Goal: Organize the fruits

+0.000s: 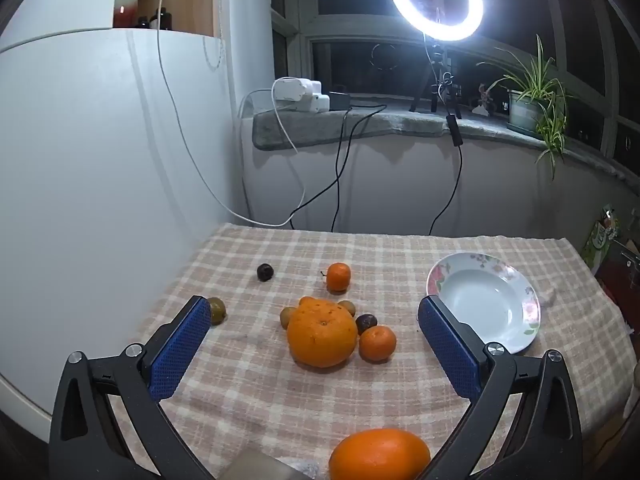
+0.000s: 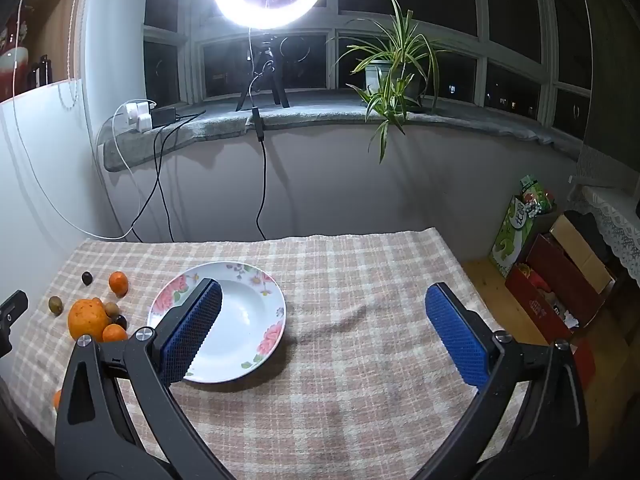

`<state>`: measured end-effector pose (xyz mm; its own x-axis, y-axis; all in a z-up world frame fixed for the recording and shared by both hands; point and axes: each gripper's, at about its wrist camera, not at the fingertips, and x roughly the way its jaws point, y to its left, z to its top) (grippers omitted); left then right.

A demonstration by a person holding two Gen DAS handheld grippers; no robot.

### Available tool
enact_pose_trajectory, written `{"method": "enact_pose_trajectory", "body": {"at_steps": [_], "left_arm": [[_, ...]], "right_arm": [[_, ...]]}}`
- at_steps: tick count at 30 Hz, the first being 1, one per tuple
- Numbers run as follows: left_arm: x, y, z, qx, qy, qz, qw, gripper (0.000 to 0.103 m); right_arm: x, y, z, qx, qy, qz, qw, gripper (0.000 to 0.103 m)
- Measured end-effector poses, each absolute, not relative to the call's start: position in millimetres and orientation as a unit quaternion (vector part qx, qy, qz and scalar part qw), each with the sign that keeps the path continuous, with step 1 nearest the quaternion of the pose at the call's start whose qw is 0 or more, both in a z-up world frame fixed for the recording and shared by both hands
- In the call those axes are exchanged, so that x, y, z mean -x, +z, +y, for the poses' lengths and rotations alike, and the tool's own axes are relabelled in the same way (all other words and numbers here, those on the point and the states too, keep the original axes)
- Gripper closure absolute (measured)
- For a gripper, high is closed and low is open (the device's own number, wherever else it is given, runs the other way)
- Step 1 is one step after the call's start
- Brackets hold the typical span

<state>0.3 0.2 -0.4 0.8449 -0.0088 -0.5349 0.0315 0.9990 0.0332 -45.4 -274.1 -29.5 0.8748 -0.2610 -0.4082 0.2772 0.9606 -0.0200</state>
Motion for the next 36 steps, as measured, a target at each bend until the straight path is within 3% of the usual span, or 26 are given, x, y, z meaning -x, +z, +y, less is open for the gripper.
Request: {"method": "enact_pose_trajectory", "body": {"at_steps": [36], "left_arm": [[-1.0, -0.1, -1.3, -0.031, -0.003, 0.275, 0.961, 0.000]], "right_arm": [[44.4, -32.4, -272.3, -0.015, -0.137, 0.208, 0.968, 0.000]]}}
